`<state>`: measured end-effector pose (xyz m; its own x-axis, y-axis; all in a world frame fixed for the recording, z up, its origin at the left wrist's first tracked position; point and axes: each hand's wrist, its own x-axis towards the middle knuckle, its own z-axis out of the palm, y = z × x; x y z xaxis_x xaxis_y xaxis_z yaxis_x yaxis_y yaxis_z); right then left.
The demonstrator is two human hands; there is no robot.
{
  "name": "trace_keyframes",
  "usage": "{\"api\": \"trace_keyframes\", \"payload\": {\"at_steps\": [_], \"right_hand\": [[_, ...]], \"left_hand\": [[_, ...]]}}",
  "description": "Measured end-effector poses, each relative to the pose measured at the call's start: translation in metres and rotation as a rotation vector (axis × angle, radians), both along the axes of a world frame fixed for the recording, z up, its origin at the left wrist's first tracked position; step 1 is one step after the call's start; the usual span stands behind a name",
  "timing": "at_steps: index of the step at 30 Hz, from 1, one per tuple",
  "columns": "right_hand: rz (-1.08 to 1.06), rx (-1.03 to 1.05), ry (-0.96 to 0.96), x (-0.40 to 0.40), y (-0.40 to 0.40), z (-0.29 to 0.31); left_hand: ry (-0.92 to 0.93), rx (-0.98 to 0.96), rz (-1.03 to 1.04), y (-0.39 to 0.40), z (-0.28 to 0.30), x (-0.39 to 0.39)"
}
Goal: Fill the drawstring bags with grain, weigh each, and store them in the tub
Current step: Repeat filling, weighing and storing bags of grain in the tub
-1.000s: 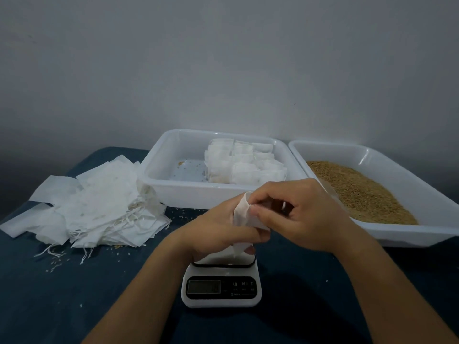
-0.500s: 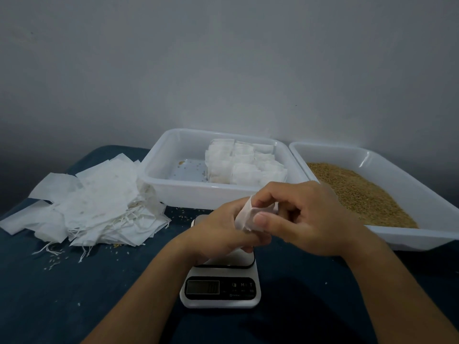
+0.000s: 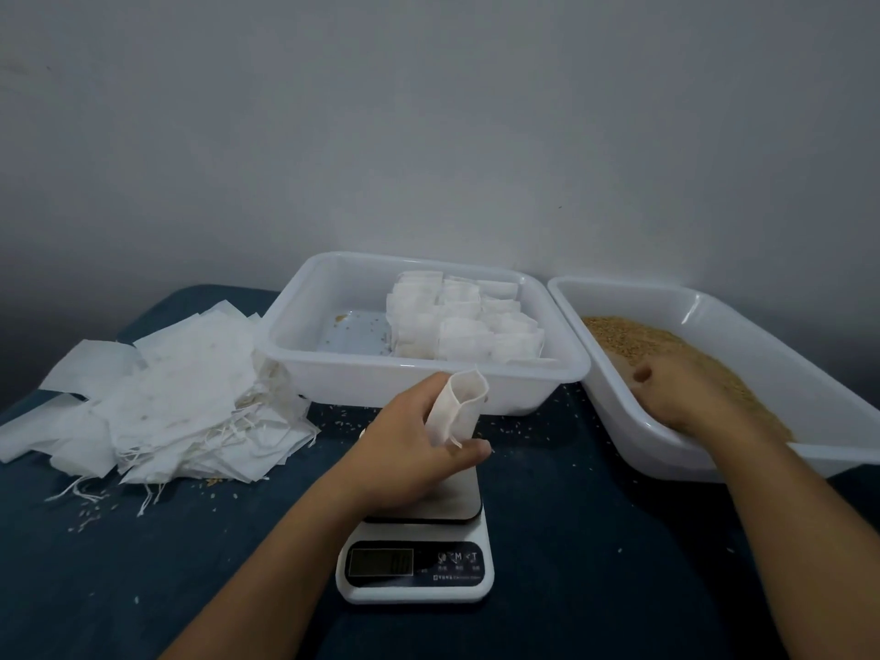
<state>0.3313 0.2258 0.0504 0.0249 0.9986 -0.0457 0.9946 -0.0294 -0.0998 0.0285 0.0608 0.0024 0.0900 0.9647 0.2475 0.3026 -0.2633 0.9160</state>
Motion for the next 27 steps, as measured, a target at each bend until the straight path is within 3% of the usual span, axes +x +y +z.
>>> {"api": "trace_keyframes", "payload": {"at_steps": [9,15,19,23,27], "right_hand": [[-0.04,-0.057,-0.201,0.013,0.005,0.001],[-0.069,-0.059,-0.368,0.035,0.013,0.055],[-0.072,-0.099,-0.318,0.04,0.014,0.077],[-0.051,-0.084,-0.114,0.027,0.024,0.055],[-0.029,-0.041,-0.06,0.005,0.042,0.026]], "left_hand": [[-0.031,-0.032,0.048,0.003,-0.005,-0.002],[0.05,0.029,0.026,0.002,-0.004,-0.004],[0.066,0.018,0.049,0.002,-0.004,-0.002],[-0.095,-0.056,0.017,-0.002,0.002,0.0],[-0.141,-0.087,0.005,-0.001,0.0,0.001]]}}
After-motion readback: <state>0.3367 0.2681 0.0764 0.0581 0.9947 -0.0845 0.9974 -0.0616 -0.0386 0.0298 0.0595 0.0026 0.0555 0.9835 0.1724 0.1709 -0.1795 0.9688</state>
